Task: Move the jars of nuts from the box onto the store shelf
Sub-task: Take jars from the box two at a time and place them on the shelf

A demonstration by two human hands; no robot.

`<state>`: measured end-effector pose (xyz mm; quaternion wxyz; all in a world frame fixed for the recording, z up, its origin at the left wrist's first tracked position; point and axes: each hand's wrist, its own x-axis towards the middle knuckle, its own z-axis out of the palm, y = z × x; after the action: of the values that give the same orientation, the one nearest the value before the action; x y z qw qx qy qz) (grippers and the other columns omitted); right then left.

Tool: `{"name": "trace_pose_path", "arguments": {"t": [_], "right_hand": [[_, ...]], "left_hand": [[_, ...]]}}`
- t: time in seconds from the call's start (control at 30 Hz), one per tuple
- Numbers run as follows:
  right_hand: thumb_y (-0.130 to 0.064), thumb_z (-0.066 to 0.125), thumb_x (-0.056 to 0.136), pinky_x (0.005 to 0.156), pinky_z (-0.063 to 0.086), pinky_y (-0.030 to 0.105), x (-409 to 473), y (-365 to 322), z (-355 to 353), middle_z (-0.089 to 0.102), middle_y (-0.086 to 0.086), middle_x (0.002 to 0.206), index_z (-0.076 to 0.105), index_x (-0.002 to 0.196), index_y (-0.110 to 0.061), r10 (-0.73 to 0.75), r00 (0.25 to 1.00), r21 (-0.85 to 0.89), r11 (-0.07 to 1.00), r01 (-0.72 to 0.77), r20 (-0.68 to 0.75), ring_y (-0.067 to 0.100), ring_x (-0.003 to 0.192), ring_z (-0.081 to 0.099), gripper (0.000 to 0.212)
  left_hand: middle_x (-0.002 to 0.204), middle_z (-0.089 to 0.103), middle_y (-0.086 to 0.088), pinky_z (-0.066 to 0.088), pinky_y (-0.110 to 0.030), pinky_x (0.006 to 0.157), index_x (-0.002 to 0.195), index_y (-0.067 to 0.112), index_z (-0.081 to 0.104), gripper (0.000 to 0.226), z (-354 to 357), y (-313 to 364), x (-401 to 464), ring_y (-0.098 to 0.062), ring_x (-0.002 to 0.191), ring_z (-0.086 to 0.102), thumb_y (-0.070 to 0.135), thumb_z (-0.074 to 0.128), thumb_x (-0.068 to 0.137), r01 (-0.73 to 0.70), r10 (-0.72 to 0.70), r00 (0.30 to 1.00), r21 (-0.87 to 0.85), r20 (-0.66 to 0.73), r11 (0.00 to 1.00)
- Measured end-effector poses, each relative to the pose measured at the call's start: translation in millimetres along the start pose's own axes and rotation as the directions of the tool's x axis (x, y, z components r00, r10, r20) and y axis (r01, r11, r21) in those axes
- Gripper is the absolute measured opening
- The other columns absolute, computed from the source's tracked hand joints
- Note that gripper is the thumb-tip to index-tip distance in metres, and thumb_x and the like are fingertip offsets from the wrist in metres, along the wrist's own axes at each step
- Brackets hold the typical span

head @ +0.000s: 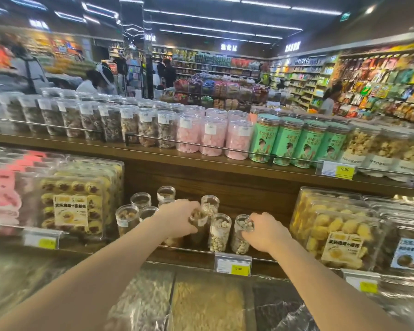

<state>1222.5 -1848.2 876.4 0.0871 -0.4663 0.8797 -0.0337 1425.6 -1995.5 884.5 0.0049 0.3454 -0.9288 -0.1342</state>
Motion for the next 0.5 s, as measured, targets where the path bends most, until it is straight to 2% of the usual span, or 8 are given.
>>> {"name": "trace_pose_path", "arguments": {"t": [0.07, 0.17, 0.23, 0.3, 0.37, 0.5], "right_hand": [[-0.058, 0.057, 0.094, 0.081, 0.049, 0.033, -2, -10, 1, 0.053, 0.004, 0.137, 0.047, 0.145, -0.027, -0.042, 0.999, -0.006, 0.999, 0.042, 0.000, 0.026, 0.119, 0.058, 0.060], [-0.061, 0.058, 0.092, 0.091, 0.054, 0.037, -9, -39, 3, 0.054, 0.003, 0.138, 0.046, 0.146, -0.028, -0.145, 0.989, -0.039, 0.989, 0.145, 0.016, 0.026, 0.120, 0.058, 0.065], [-0.062, 0.060, 0.090, 0.090, 0.055, 0.040, -11, -65, 7, 0.058, 0.004, 0.136, 0.050, 0.141, -0.026, -0.226, 0.974, -0.040, 0.973, 0.227, 0.030, 0.026, 0.118, 0.060, 0.063], [-0.059, 0.061, 0.089, 0.084, 0.054, 0.036, -16, -98, 14, 0.062, 0.005, 0.131, 0.055, 0.135, -0.024, -0.314, 0.949, -0.042, 0.948, 0.315, 0.035, 0.026, 0.115, 0.062, 0.057], [-0.058, 0.061, 0.089, 0.086, 0.053, 0.036, -23, -132, 26, 0.059, 0.006, 0.136, 0.052, 0.138, -0.025, -0.400, 0.915, -0.027, 0.915, 0.402, 0.059, 0.028, 0.119, 0.060, 0.060], [-0.058, 0.063, 0.087, 0.090, 0.053, 0.038, -51, -202, 57, 0.058, 0.005, 0.137, 0.053, 0.137, -0.025, -0.538, 0.825, -0.016, 0.836, 0.548, 0.172, 0.028, 0.121, 0.058, 0.060]], "left_hand": [[0.129, 0.063, 0.003, 0.056, -0.042, 0.093, 0.134, 0.034, 0.053, 0.050, -2, -19, -26, -0.020, 0.111, 0.063, 0.041, 0.067, 0.087, 0.058, -0.057, 0.998, -0.014, 0.013, 0.998], [0.118, 0.067, 0.007, 0.055, -0.039, 0.090, 0.110, 0.030, 0.060, 0.025, -7, -39, -77, -0.018, 0.106, 0.065, 0.041, 0.062, 0.087, 0.148, -0.148, 0.989, 0.000, 0.014, 0.989], [0.117, 0.067, 0.011, 0.055, -0.036, 0.087, 0.117, 0.034, 0.061, 0.033, -6, -53, -109, -0.015, 0.101, 0.065, 0.042, 0.065, 0.085, 0.232, -0.232, 0.973, -0.006, -0.003, 0.973], [0.107, 0.067, 0.013, 0.055, -0.034, 0.083, 0.121, 0.036, 0.061, 0.040, -5, -69, -142, -0.013, 0.093, 0.062, 0.047, 0.067, 0.083, 0.312, -0.313, 0.950, -0.019, -0.019, 0.950], [0.101, 0.065, 0.014, 0.056, -0.035, 0.083, 0.122, 0.035, 0.061, 0.044, -1, -84, -178, -0.013, 0.092, 0.063, 0.051, 0.067, 0.081, 0.399, -0.400, 0.916, -0.039, -0.023, 0.916], [0.128, 0.066, 0.008, 0.054, -0.036, 0.095, 0.130, 0.042, 0.059, 0.048, 16, -113, -265, -0.017, 0.110, 0.063, 0.044, 0.066, 0.082, 0.549, -0.551, 0.834, -0.076, -0.015, 0.832]]}}
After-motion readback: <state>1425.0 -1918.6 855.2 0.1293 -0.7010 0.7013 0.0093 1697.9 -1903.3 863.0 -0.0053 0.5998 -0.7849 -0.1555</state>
